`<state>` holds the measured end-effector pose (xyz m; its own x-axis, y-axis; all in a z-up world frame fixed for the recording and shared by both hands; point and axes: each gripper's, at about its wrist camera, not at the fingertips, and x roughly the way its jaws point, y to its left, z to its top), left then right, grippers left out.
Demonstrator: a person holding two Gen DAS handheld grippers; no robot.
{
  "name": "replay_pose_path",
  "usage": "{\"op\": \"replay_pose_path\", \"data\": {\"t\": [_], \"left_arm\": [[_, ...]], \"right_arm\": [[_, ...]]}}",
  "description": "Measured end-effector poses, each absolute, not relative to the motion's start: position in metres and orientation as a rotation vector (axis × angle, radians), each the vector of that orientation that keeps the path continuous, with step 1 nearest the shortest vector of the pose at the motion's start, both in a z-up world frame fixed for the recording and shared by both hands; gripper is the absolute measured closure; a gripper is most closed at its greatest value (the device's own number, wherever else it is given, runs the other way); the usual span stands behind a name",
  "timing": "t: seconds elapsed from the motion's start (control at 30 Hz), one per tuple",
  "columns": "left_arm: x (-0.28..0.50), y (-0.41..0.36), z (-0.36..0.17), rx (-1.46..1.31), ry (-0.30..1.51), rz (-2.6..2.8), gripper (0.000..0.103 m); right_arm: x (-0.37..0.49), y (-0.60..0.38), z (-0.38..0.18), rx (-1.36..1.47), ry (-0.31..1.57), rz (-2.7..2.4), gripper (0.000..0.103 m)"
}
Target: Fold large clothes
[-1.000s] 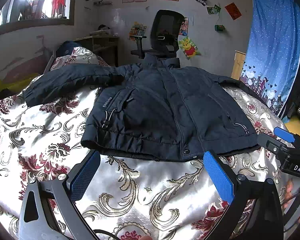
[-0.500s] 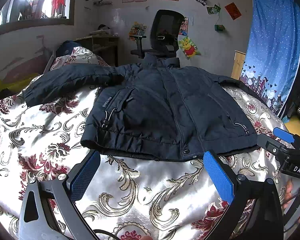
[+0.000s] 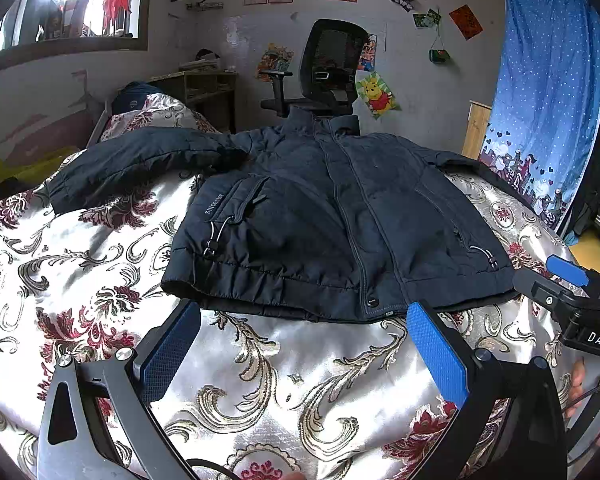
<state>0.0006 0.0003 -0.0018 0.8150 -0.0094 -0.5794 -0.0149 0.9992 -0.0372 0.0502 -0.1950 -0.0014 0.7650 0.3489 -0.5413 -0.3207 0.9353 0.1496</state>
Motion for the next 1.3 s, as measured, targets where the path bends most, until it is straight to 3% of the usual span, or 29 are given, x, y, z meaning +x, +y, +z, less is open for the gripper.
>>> {"op": "replay_pose_path", "data": {"t": [1.3], "left_arm": [[0.0008,-0.0004,-0.0018,-0.04,0.621,0.005,0.002]], "right_arm": [[0.0508,-0.1954,-0.0047,0.056,0.606,0.366,0.0]]}}
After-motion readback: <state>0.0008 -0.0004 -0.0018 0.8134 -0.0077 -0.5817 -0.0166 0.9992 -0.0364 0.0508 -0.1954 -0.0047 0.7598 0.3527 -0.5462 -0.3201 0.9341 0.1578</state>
